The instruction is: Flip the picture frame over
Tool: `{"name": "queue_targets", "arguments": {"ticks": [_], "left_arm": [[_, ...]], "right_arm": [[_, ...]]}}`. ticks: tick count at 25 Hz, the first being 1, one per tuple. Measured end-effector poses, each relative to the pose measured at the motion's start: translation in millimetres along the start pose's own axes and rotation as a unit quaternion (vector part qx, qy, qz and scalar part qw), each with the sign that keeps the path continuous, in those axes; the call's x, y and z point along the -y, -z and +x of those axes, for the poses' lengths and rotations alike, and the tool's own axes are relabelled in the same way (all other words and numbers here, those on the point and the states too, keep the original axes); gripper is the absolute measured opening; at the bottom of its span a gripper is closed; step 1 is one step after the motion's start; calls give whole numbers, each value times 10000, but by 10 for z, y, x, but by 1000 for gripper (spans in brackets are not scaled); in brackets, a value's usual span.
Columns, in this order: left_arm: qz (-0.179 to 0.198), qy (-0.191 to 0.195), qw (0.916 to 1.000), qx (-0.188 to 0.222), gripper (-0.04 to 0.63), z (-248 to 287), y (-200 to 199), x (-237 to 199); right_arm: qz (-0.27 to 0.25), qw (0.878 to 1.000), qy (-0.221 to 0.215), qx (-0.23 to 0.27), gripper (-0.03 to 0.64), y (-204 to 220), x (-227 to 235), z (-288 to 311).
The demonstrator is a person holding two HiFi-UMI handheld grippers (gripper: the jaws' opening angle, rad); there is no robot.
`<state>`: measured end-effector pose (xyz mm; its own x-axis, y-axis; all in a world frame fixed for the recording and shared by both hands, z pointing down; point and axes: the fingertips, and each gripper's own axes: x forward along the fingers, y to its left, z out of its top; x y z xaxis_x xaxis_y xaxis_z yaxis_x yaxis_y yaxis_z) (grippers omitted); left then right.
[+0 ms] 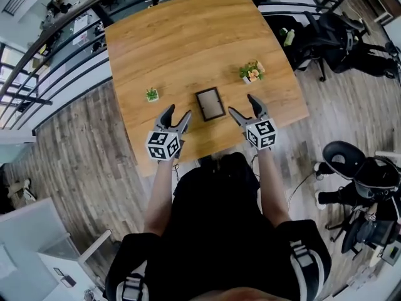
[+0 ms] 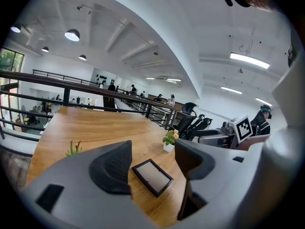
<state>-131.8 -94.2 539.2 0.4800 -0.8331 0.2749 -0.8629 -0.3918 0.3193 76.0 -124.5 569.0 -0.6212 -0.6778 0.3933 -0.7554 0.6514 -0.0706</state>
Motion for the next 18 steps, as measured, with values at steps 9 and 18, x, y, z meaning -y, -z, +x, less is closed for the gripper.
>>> {"name": "queue_targets", "arguments": {"ticks": [9,18], "left_arm": [[-37,-64,9997,-248,296,133,114,-241],[-160,-194,9979,-603,296,320,409,-251]], "right_arm": [[215,9997,49,-146,371,172,53,179],[283,9986,-93,-430,368,404,227,298]]}}
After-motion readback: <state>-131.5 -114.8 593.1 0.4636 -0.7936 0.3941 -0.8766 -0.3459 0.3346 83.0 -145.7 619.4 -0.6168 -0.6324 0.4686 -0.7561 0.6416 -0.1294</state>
